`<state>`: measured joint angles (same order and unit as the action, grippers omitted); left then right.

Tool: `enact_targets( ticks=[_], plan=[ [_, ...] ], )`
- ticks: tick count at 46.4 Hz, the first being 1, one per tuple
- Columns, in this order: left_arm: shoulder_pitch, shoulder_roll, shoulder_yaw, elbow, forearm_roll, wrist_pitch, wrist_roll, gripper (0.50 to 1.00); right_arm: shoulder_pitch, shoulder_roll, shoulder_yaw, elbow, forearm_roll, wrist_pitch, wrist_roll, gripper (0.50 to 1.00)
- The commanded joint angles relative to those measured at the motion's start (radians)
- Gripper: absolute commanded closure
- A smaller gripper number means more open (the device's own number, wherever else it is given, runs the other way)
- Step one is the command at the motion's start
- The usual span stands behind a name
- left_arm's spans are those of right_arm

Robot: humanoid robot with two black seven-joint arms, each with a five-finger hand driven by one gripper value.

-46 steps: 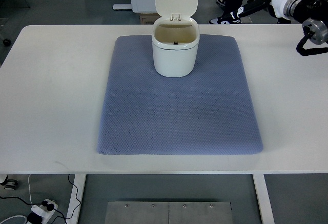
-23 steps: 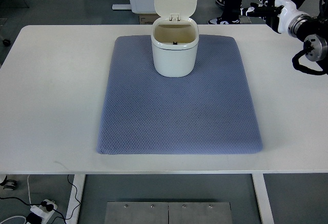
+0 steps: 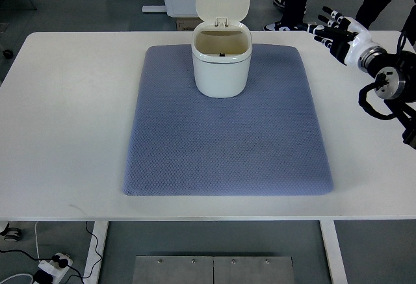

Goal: Put lemon in trash with right hand

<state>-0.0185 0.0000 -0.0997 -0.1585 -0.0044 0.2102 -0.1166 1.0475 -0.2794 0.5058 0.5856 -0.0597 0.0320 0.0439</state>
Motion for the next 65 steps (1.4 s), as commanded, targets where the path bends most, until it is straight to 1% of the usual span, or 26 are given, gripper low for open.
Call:
enact_targets(
  ticks=[1, 9, 15, 26, 32, 41, 46, 49, 65],
  plan=[
    [0.000, 0.000, 0.000, 0.001, 0.000, 0.000, 0.000, 0.500, -0.009, 0.002, 0.034, -0.003, 0.000, -0.001, 0.002, 0.500],
    [0.000, 0.000, 0.000, 0.001, 0.000, 0.000, 0.000, 0.500, -0.041, -0.001, 0.111, -0.004, 0.001, 0.005, 0.013, 0.500],
    [0.000, 0.000, 0.000, 0.001, 0.000, 0.000, 0.000, 0.500, -0.084, -0.001, 0.161, -0.001, 0.001, 0.012, 0.043, 0.500],
    [0.000, 0.000, 0.000, -0.001, 0.000, 0.000, 0.000, 0.500, -0.159, 0.002, 0.261, 0.005, -0.003, 0.075, 0.057, 0.500],
    [0.000, 0.000, 0.000, 0.001, 0.000, 0.000, 0.000, 0.500, -0.187, 0.009, 0.316, 0.005, -0.003, 0.108, 0.099, 0.500],
    [0.000, 0.000, 0.000, -0.001, 0.000, 0.000, 0.000, 0.500, -0.221, 0.039, 0.352, 0.007, -0.008, 0.152, 0.145, 0.500],
    [0.000, 0.000, 0.000, 0.001, 0.000, 0.000, 0.000, 0.500, -0.233, 0.046, 0.353, 0.007, -0.043, 0.190, 0.159, 0.500],
    [0.000, 0.000, 0.000, 0.001, 0.000, 0.000, 0.000, 0.500, -0.244, 0.054, 0.353, 0.007, -0.071, 0.201, 0.169, 0.500],
    [0.000, 0.000, 0.000, 0.001, 0.000, 0.000, 0.000, 0.500, -0.261, 0.068, 0.364, 0.007, -0.081, 0.224, 0.182, 0.500]
  ],
)
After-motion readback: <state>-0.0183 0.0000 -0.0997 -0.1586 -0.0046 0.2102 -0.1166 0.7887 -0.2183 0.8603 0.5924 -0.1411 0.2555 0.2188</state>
